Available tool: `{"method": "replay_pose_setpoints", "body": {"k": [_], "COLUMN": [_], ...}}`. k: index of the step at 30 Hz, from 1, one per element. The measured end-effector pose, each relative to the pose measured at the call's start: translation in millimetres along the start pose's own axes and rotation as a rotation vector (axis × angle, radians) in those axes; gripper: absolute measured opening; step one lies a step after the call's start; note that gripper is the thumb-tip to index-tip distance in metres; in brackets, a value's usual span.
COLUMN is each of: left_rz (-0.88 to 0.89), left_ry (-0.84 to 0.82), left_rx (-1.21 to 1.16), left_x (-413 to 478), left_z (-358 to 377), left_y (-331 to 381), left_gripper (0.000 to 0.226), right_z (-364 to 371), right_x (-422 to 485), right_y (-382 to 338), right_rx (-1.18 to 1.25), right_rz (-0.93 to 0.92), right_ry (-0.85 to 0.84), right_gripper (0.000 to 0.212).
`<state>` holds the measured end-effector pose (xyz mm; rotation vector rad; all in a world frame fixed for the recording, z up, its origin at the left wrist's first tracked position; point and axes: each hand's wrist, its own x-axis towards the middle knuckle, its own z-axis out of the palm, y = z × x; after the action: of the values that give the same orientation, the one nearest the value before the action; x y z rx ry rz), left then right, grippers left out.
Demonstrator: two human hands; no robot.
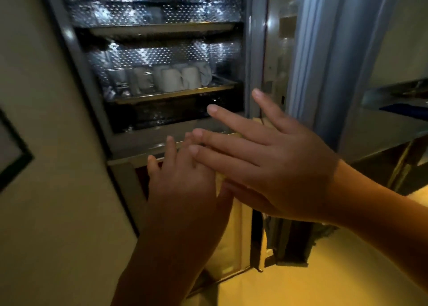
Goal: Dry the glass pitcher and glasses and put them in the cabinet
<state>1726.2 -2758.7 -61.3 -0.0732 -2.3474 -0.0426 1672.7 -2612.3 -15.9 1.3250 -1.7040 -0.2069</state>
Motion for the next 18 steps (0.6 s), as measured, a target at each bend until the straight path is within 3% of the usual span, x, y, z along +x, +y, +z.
{"method": "replay_pose_setpoints", "body": {"k": [11, 18], "left_rz": [-0.155, -0.274], "left_ry": [0.056, -0.017], "left_rx": [0.021, 0.009], "left_x": [-21.7, -35.1], "left_z": [-11.8, -14.0], "left_y": [-40.5, -55.4], "left_gripper": [0.057, 0.052], "right_z": [18.6, 18.3], "right_x": [43.7, 46.4], "right_y": [-24.1, -31.6], "right_rx": [0.16, 0.202], "right_rz": [-0.078, -0.069], "right_ry": [0.094, 0.091], "right_gripper": [0.038, 0.037]}}
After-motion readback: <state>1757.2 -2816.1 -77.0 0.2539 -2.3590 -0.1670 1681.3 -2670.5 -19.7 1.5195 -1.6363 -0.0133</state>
